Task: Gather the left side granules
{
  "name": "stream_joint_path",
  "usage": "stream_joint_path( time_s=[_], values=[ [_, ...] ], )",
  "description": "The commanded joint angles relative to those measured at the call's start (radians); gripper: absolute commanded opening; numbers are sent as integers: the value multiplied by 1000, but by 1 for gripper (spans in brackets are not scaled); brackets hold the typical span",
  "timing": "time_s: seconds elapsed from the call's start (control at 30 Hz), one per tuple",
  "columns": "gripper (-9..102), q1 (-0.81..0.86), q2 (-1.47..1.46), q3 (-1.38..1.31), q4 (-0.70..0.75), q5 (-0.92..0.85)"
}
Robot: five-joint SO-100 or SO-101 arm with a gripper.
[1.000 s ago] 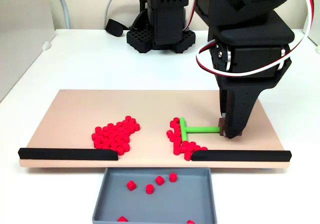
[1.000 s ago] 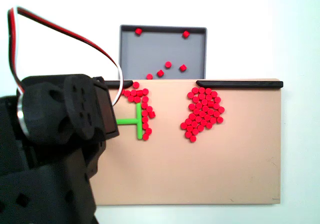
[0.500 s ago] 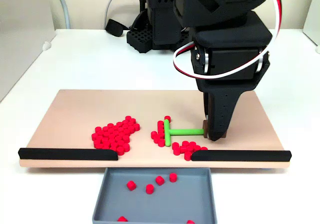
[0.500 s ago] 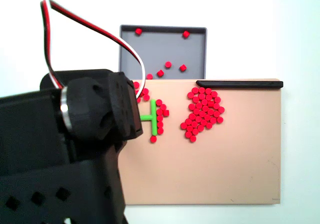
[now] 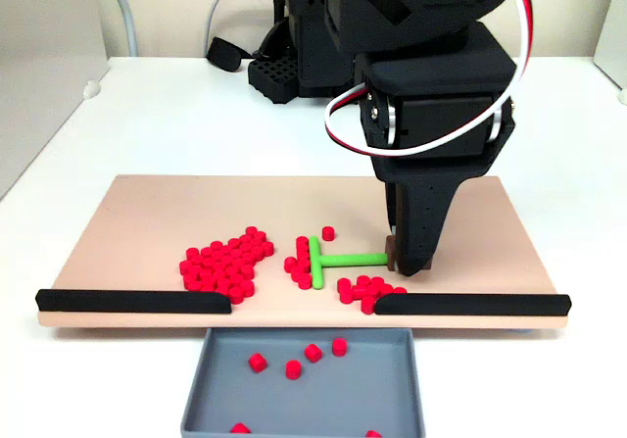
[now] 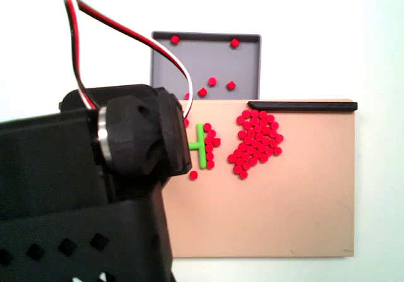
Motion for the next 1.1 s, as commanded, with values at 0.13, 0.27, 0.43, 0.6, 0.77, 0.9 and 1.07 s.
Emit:
stream_joint_path(
  time_s=[0.13,0.27,0.43,0.6,0.77,0.9,1.07],
  values=[
    [0,8,17,-5,-2,-8],
    [0,-12,51,-12,-2,2],
    [0,-49,107,-15,-2,9],
    [0,-81,156,-17,0,8],
    [0,-97,216,-2,32,-57],
    [0,-100,272,8,38,-173],
    [0,-101,466,239,38,-480]
  ],
)
